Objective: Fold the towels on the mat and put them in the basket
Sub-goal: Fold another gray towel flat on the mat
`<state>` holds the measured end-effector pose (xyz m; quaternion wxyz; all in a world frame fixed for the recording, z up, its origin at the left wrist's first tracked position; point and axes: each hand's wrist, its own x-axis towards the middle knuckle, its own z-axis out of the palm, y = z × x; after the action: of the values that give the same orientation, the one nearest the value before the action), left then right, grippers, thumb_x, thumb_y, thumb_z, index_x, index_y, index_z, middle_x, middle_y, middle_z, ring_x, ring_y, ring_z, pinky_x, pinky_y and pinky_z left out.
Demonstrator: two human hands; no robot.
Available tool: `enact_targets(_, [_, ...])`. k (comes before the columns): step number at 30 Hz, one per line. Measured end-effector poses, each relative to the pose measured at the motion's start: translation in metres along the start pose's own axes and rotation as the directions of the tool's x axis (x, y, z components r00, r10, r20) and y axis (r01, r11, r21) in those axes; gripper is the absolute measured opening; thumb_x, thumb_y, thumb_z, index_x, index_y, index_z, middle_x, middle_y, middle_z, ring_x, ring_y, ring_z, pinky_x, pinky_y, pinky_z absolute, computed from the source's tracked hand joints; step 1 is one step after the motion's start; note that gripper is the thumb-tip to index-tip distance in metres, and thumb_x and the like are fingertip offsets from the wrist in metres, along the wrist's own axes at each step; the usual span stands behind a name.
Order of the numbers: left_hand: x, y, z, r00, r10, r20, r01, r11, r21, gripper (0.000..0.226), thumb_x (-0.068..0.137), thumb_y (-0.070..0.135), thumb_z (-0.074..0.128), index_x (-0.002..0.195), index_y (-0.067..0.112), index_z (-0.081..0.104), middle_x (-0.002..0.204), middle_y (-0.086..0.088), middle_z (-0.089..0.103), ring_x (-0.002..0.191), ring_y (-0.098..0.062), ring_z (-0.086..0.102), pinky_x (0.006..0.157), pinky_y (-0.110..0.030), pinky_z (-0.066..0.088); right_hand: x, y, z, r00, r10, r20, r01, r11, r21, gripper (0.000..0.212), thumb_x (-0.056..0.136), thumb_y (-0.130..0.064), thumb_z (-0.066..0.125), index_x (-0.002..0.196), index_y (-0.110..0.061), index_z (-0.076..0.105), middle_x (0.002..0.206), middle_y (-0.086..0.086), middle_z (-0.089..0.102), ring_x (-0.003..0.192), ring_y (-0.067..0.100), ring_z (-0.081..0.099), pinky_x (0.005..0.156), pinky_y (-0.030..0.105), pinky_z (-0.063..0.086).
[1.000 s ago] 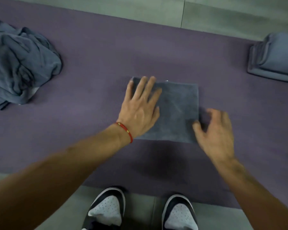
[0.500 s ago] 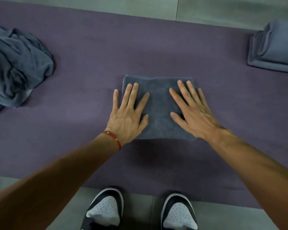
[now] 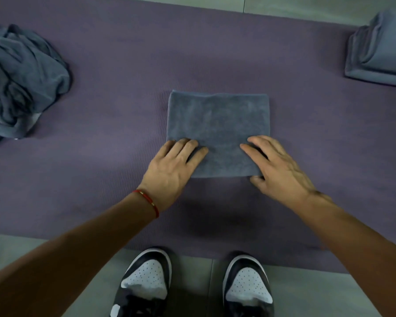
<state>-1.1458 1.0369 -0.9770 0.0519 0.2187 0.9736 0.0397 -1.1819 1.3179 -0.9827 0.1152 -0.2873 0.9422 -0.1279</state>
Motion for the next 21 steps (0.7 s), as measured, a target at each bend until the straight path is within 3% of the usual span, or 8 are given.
enact_targets(4, [-0.002, -0.023, -0.004, 0.990, -0.093, -0.103, 0.049, 0.929, -0.368, 0.039, 0.081, 0.015, 0.062, 0.120, 0.012, 0.062, 0.121, -0.004, 0.061, 0.109, -0.026, 0.058, 0.093, -0.041, 0.049, 0.003, 0.007, -0.013, 1.000, -0.017, 0.001, 0.017, 1.000, 0.010, 0.069, 0.071, -0.014, 0.079, 0.136, -0.012, 0.057, 0.140, 0.004, 0.053, 0.133, 0.024, 0.046, 0.098, 0.041, 0.054])
enact_targets(7, [-0.009, -0.040, -0.005, 0.992, -0.060, -0.113, 0.002, 0.888, -0.459, 0.036, 0.081, 0.023, 0.065, 0.114, 0.011, 0.067, 0.117, -0.003, 0.067, 0.116, -0.023, 0.059, 0.100, -0.040, 0.047, 0.004, 0.009, -0.023, 0.994, 0.057, -0.090, -0.039, 0.982, 0.185, 0.045, 0.073, -0.008, 0.074, 0.117, -0.013, 0.070, 0.121, 0.002, 0.069, 0.115, 0.022, 0.063, 0.098, 0.033, 0.049])
enact_targets(10, [-0.017, -0.042, -0.013, 0.997, -0.041, -0.070, -0.005, 0.834, -0.551, 0.037, 0.076, 0.030, 0.062, 0.106, 0.010, 0.069, 0.113, 0.001, 0.069, 0.129, -0.014, 0.051, 0.111, -0.033, 0.041, 0.002, 0.006, -0.040, 0.986, 0.166, 0.000, -0.155, 0.923, 0.353, 0.029, 0.073, -0.012, 0.071, 0.099, -0.023, 0.075, 0.091, -0.006, 0.074, 0.083, 0.014, 0.068, 0.079, 0.029, 0.050])
enact_targets(12, [-0.023, -0.039, -0.019, 0.997, -0.070, -0.033, 0.035, 0.792, -0.609, 0.035, 0.073, 0.033, 0.061, 0.101, 0.014, 0.068, 0.107, 0.006, 0.070, 0.114, -0.004, 0.059, 0.109, -0.024, 0.040, 0.000, 0.005, -0.048, 0.968, 0.235, 0.088, -0.251, 0.879, 0.406, 0.023, 0.073, -0.011, 0.070, 0.088, -0.028, 0.074, 0.076, -0.011, 0.070, 0.070, 0.005, 0.065, 0.065, 0.029, 0.050])
enact_targets(13, [-0.026, -0.039, -0.022, 0.994, -0.111, -0.005, 0.080, 0.752, -0.654, 0.031, 0.073, 0.033, 0.062, 0.099, 0.017, 0.068, 0.100, 0.008, 0.071, 0.101, -0.002, 0.064, 0.100, -0.019, 0.044, -0.001, 0.006, -0.049, 0.958, 0.258, 0.124, -0.286, 0.851, 0.441, 0.021, 0.073, -0.011, 0.070, 0.084, -0.028, 0.072, 0.073, -0.012, 0.069, 0.066, 0.002, 0.063, 0.062, 0.028, 0.050])
enact_targets(16, [-0.022, -0.045, -0.028, 0.953, -0.271, 0.136, 0.269, 0.548, -0.792, 0.016, 0.081, 0.033, 0.067, 0.094, 0.025, 0.065, 0.083, 0.014, 0.070, 0.081, -0.004, 0.066, 0.072, -0.016, 0.050, 0.005, 0.008, -0.046, 0.917, 0.362, 0.168, -0.391, 0.729, 0.562, 0.013, 0.071, -0.026, 0.063, 0.083, -0.026, 0.070, 0.073, -0.008, 0.068, 0.067, 0.003, 0.058, 0.066, 0.033, 0.051])
enact_targets(19, [-0.004, -0.049, -0.029, 0.896, -0.395, 0.203, 0.348, 0.339, -0.874, 0.009, 0.094, 0.022, 0.066, 0.103, 0.021, 0.068, 0.085, 0.017, 0.073, 0.081, 0.003, 0.067, 0.074, -0.017, 0.053, 0.023, 0.010, -0.037, 0.803, 0.572, 0.167, -0.496, 0.485, 0.721, 0.028, 0.070, -0.038, 0.061, 0.090, -0.023, 0.073, 0.087, -0.003, 0.075, 0.078, 0.006, 0.064, 0.074, 0.036, 0.054])
enact_targets(21, [0.011, -0.051, -0.030, 0.848, -0.490, 0.203, 0.399, 0.340, -0.851, 0.016, 0.096, 0.033, 0.062, 0.102, 0.019, 0.069, 0.082, 0.014, 0.073, 0.078, 0.002, 0.067, 0.074, -0.020, 0.055, 0.035, 0.010, -0.032, 0.709, 0.691, 0.144, -0.534, 0.392, 0.749, 0.025, 0.071, -0.042, 0.062, 0.080, -0.020, 0.070, 0.076, -0.010, 0.070, 0.072, 0.005, 0.059, 0.067, 0.032, 0.049])
